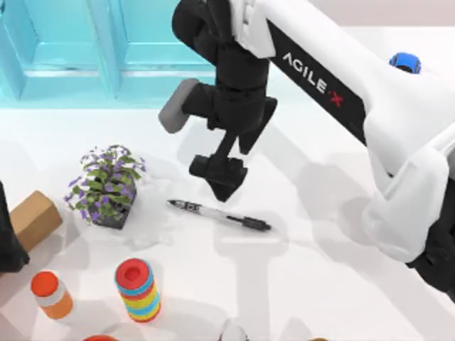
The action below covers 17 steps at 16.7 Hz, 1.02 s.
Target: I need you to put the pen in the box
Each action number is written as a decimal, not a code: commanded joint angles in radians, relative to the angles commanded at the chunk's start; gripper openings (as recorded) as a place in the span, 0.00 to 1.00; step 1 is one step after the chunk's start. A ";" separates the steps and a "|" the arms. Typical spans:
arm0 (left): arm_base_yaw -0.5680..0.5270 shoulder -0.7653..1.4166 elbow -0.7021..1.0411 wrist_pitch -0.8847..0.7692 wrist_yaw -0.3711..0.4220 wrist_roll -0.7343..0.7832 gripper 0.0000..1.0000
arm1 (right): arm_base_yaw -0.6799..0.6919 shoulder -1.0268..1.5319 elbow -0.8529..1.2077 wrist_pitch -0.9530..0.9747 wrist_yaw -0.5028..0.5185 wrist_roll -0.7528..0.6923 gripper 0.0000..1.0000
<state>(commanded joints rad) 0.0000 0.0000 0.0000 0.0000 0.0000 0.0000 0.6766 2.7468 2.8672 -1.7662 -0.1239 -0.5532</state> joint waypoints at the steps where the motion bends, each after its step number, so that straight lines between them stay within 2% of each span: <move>1: 0.000 0.000 0.000 0.000 0.000 0.000 1.00 | 0.006 0.022 0.022 -0.013 -0.002 -0.004 1.00; 10: 0.000 0.000 0.000 0.000 0.000 0.000 1.00 | 0.008 0.069 0.071 -0.026 -0.002 -0.006 1.00; 13: 0.000 0.000 0.000 0.000 0.000 0.000 1.00 | 0.015 0.170 0.205 -0.060 -0.002 -0.002 1.00; 17: 0.000 0.000 0.000 0.000 0.000 0.000 1.00 | 0.024 0.372 0.498 -0.142 0.000 0.009 1.00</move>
<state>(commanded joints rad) 0.0000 0.0000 0.0000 0.0000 0.0000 0.0000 0.7007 3.1187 3.3647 -1.9085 -0.1237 -0.5439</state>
